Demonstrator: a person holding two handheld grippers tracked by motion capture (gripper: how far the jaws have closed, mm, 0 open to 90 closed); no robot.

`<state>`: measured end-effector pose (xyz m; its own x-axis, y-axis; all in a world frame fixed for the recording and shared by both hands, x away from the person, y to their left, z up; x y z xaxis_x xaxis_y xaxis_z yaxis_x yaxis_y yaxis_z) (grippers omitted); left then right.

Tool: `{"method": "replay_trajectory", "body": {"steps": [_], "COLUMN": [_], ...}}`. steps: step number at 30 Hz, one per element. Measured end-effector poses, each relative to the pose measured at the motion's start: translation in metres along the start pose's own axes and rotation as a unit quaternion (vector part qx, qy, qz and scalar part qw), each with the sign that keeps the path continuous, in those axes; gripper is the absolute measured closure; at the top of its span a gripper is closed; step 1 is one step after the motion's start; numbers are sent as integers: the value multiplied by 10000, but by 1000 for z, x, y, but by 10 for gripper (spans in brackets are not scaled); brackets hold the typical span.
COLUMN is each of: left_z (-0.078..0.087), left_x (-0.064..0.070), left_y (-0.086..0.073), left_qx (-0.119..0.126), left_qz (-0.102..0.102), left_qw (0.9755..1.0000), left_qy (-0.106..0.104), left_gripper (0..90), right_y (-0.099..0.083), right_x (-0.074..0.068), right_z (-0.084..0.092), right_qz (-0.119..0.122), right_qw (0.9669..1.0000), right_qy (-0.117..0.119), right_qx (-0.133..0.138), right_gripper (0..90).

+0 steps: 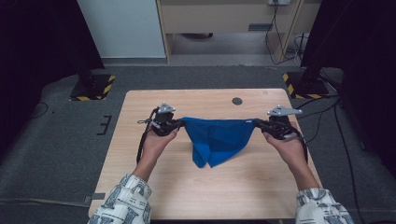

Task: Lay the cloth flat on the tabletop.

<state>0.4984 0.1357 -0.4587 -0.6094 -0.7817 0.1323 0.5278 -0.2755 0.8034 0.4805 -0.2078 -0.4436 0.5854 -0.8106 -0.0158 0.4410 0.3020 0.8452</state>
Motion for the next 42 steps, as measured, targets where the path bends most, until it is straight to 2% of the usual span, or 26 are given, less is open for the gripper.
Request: {"method": "replay_trajectory", "body": {"steps": [9,14,18,22,25,27,29,33,34,35,37,38,39,40,42], "left_z": [-9,-12,-21,-37,-49,-58,-64,-72,-73,-73,-72,-71,-68,-67,-63], "left_x": [-10,-15,-22,-34,-42,-49,-51,-51,-52,-54,-54,-52,-51,-51,-52], "left_y": [5,4,4,1,-5,-11,-14,-17,-16,-15,-11,-10,-8,-7,-4], "left_qx": [-51,-140,-249,-432,-475,-685,-772,-757,-704,-609,-378,-321,-271,-238,-145], "left_qz": [145,176,227,255,334,267,268,310,357,417,433,401,348,361,486], "left_qw": [9998,9997,9993,9984,9980,9968,9960,9961,9960,9959,9971,9977,9979,9979,9976], "left_qy": [88,106,168,268,235,317,357,335,407,517,502,443,477,489,478], "left_gripper": [843,843,838,833,829,829,828,801,751,656,440,393,355,322,293], "right_y": [-2,-5,-7,-11,-15,-19,-23,-33,-35,-36,-33,-31,-28,-24,-19], "right_x": [9,12,14,21,25,28,30,34,35,35,35,34,33,33,32], "right_z": [-21,-27,-36,-54,-70,-80,-90,-108,-111,-114,-116,-115,-113,-111,-107], "right_qz": [-28,-97,-150,-204,-378,-346,-367,-352,-352,-361,-360,-324,-321,-305,-264], "right_qw": [9999,9999,9997,9990,9979,9973,9965,9947,9942,9943,9946,9947,9953,9960,9966], "right_qy": [-79,-68,-64,-115,-96,-134,-150,-252,-272,-283,-363,-456,-454,-464,-487], "right_qx": [-93,-77,-182,-377,-514,-633,-742,-928,-978,-963,-906,-866,-788,-702,-612], "right_gripper": [864,861,859,859,863,864,867,861,827,748,535,479,424,356,284]}}
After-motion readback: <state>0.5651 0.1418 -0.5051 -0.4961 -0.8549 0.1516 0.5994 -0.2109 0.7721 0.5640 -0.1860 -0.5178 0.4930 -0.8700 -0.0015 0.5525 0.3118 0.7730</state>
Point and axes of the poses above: each handheld gripper's, and its own axes: z roughly backward along the jaws, y roughly out of its top, x roughly to its right, the point moved 5 cm from there along -z, roughly forward along the jaws
